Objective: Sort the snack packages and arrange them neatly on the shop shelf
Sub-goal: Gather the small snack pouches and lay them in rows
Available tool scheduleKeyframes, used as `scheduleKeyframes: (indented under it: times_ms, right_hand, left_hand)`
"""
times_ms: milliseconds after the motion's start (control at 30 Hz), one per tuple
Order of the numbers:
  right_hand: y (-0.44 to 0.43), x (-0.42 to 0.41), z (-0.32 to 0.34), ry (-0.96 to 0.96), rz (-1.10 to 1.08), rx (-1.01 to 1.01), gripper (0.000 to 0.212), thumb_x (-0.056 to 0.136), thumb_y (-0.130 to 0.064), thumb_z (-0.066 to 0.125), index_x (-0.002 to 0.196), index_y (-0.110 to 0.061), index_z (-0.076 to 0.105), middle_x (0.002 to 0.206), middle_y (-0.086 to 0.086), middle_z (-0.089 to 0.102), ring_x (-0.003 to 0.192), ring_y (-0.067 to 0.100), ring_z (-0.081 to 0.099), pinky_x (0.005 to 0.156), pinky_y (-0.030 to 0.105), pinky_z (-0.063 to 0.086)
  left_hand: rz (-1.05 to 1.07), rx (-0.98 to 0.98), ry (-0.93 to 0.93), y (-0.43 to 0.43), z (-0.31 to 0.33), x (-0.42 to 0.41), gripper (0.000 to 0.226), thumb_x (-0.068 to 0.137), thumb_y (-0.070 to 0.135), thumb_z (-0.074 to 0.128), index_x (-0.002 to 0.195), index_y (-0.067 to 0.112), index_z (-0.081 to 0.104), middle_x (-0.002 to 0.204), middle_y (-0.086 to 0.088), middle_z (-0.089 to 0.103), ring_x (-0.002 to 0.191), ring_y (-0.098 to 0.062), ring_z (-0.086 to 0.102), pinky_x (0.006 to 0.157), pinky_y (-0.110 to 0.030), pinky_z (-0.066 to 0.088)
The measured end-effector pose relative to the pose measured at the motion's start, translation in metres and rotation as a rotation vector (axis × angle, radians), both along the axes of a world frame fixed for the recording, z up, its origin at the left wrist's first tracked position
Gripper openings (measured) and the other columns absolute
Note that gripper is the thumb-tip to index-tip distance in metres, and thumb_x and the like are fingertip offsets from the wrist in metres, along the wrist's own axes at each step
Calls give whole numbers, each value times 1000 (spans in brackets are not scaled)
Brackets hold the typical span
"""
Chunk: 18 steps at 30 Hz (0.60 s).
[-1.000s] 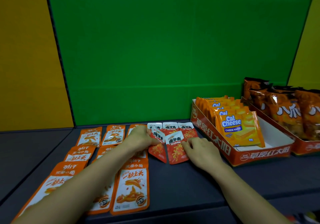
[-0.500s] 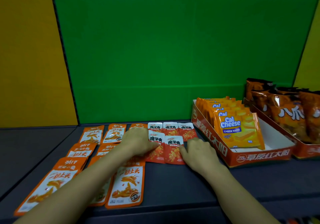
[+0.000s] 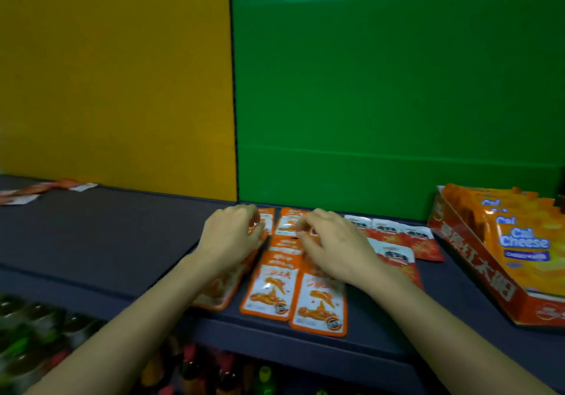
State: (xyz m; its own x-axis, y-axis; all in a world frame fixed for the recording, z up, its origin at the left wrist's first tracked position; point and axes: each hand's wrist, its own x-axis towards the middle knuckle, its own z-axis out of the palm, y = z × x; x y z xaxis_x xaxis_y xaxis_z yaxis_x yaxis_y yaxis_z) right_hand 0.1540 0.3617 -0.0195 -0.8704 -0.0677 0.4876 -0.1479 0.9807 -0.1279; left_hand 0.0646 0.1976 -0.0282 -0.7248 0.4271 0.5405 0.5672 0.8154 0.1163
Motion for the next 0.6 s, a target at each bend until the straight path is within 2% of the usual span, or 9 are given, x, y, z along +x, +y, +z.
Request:
scheduleKeyframes:
  times_ms: [200, 267, 500, 600]
  right_hand:
    - [-108, -47, 6, -86, 145, 61, 32, 95, -32, 43, 123, -20, 53, 129, 2, 54, 123, 22, 48, 100, 35, 40]
    - [-149, -61, 7, -104, 182, 55, 32, 95, -34, 43, 124, -21, 52, 128, 1, 54, 122, 22, 49, 98, 36, 42]
    - [-296, -108, -9, -174, 237, 5, 33, 97, -38, 40, 126, -25, 50, 129, -4, 54, 118, 19, 50, 88, 36, 45]
    - [-350, -129, -10, -218, 264, -15, 34, 97, -37, 41, 127, -24, 49, 129, -4, 54, 118, 20, 51, 88, 36, 44]
  left_hand:
    - [154, 14, -43, -131, -7, -12, 27, 93, 36, 47, 104, 15, 59, 109, -4, 65, 100, -26, 61, 77, -34, 47]
    - [182, 23, -62, -179, -8, -17, 27, 93, 37, 47, 104, 15, 59, 107, -3, 66, 97, -25, 62, 78, -35, 52]
    - [306, -7, -38, -345, -18, -38, 25, 92, 39, 48, 99, 19, 60, 103, 2, 66, 96, -21, 62, 75, -33, 48]
    - [348, 16, -49, -403, -22, -49, 23, 91, 39, 49, 96, 20, 60, 100, 2, 66, 93, -19, 62, 75, -33, 52]
